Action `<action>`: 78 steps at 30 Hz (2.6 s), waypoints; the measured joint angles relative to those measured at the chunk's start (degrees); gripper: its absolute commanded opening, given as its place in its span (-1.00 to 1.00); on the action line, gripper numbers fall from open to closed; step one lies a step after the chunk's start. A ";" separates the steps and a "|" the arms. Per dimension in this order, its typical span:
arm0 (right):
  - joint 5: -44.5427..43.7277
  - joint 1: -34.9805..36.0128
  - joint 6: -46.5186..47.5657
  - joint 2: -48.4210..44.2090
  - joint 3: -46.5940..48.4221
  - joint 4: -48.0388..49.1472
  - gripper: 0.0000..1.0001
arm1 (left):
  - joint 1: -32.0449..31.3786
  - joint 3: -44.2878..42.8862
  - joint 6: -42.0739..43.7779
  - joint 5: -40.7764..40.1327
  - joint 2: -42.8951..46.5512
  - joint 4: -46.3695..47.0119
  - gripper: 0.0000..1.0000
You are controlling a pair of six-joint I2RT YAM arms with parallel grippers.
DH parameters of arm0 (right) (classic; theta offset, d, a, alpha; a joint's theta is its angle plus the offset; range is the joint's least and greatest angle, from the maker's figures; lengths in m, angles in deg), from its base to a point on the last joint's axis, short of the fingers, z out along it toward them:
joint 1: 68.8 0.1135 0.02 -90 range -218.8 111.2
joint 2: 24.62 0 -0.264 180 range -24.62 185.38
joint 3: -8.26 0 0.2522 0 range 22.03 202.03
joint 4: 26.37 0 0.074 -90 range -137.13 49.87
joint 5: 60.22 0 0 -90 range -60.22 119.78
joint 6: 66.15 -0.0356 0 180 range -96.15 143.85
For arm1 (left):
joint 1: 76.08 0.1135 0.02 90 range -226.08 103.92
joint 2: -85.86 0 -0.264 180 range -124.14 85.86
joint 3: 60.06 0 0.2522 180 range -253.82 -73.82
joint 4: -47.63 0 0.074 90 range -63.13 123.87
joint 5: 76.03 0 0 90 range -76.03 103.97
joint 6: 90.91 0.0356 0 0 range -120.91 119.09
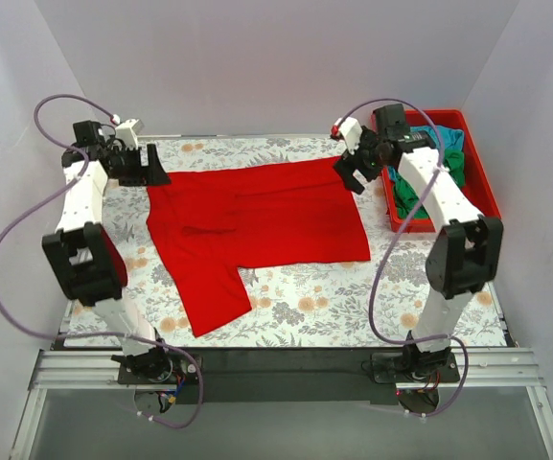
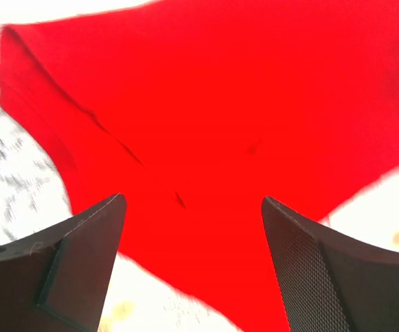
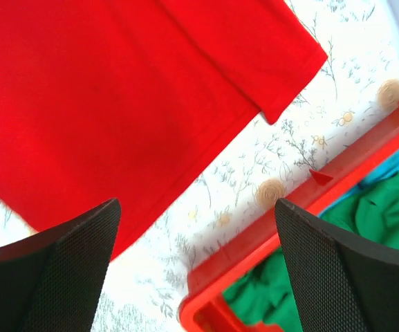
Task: Fold and stack the t-shirts
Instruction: Fold the tshirt
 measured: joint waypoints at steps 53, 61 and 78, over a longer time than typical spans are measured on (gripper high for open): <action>-11.45 7.54 18.84 -7.54 -39.45 5.68 -0.97 | -19.04 55.71 37.24 -20.76 29.38 7.48 -0.24; -11.43 7.54 18.84 -8.17 -40.15 6.12 -0.97 | -19.15 58.25 39.71 -22.86 30.47 8.70 -0.86; -8.04 6.34 19.17 -18.62 -42.64 -1.75 -0.97 | -17.88 47.54 41.31 -20.04 38.01 -6.47 -1.00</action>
